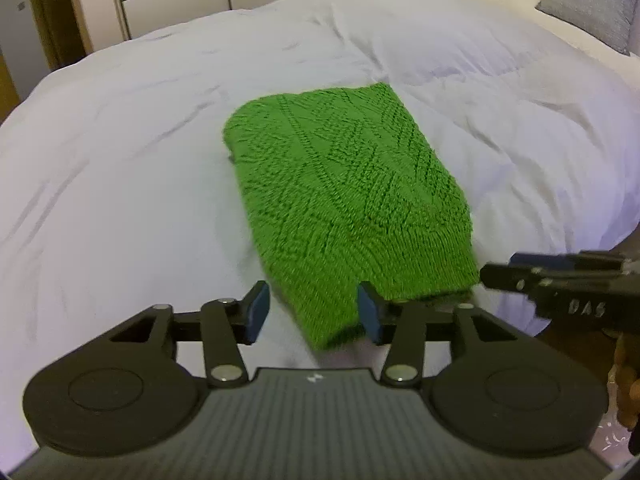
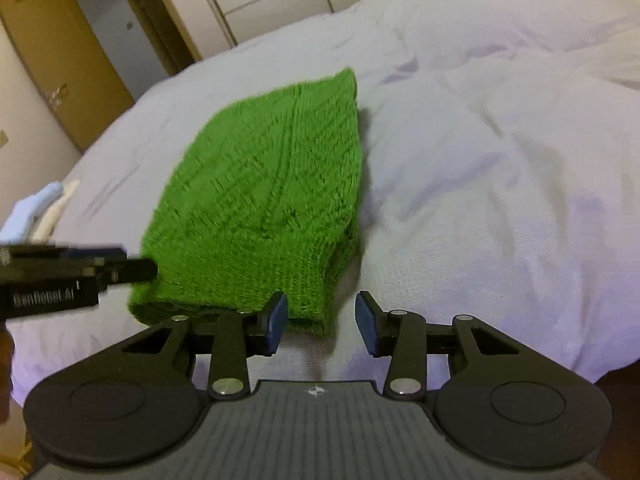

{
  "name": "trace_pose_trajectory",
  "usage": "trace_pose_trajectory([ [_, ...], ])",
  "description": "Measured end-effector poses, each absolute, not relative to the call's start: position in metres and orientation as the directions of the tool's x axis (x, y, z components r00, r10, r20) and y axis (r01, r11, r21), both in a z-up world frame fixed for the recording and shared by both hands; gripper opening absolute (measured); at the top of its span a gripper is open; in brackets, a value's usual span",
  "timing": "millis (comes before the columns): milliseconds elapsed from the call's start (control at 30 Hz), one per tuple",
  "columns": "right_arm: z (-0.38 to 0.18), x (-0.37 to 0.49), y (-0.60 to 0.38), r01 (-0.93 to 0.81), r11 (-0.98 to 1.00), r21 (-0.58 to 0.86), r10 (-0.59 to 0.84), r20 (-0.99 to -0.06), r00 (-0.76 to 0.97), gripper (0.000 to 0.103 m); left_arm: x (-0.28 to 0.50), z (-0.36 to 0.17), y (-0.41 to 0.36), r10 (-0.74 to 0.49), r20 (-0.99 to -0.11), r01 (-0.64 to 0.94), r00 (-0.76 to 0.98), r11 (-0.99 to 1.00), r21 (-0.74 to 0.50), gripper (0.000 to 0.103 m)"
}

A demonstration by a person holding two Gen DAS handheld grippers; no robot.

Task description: Fold clothes

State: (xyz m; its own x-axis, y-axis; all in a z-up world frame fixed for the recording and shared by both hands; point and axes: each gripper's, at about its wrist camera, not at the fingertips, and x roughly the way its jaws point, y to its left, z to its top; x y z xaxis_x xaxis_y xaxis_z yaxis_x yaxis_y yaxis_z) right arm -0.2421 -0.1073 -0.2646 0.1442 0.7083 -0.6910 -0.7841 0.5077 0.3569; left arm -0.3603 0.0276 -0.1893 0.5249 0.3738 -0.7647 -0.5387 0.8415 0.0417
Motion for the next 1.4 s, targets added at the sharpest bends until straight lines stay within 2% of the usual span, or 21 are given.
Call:
trace_pose_trajectory([
  [67, -0.256, -0.244, -0.116, -0.776, 0.514, 0.366, 0.719, -0.677, 0.157, 0.054, -0.37, -0.183, 0.022, 0.388, -0.758, -0.548, 0.524, 0.835, 0.049, 0.056],
  [133, -0.246, -0.248, -0.119, -0.774, 0.518, 0.365, 0.727, -0.664, 0.173, 0.057, -0.379, -0.176, 0.016, 0.401, -0.747, -0.553, 0.53, 0.832, 0.054, 0.06],
  [233, -0.233, -0.254, -0.125, -0.767, 0.523, 0.372, 0.738, -0.648, 0.189, 0.073, -0.391, -0.167, 0.007, 0.417, -0.731, -0.557, 0.54, 0.828, 0.061, 0.066],
  [367, -0.219, -0.262, -0.13, -0.775, 0.514, 0.368, 0.751, -0.629, 0.2, 0.078, -0.401, -0.158, -0.002, 0.429, -0.715, -0.56, 0.553, 0.826, 0.063, 0.068],
  [1400, -0.199, -0.288, -0.171, -0.763, 0.518, 0.387, 0.78, -0.579, 0.236, 0.088, -0.43, -0.139, -0.04, 0.488, -0.661, -0.564, 0.571, 0.817, 0.116, 0.083],
])
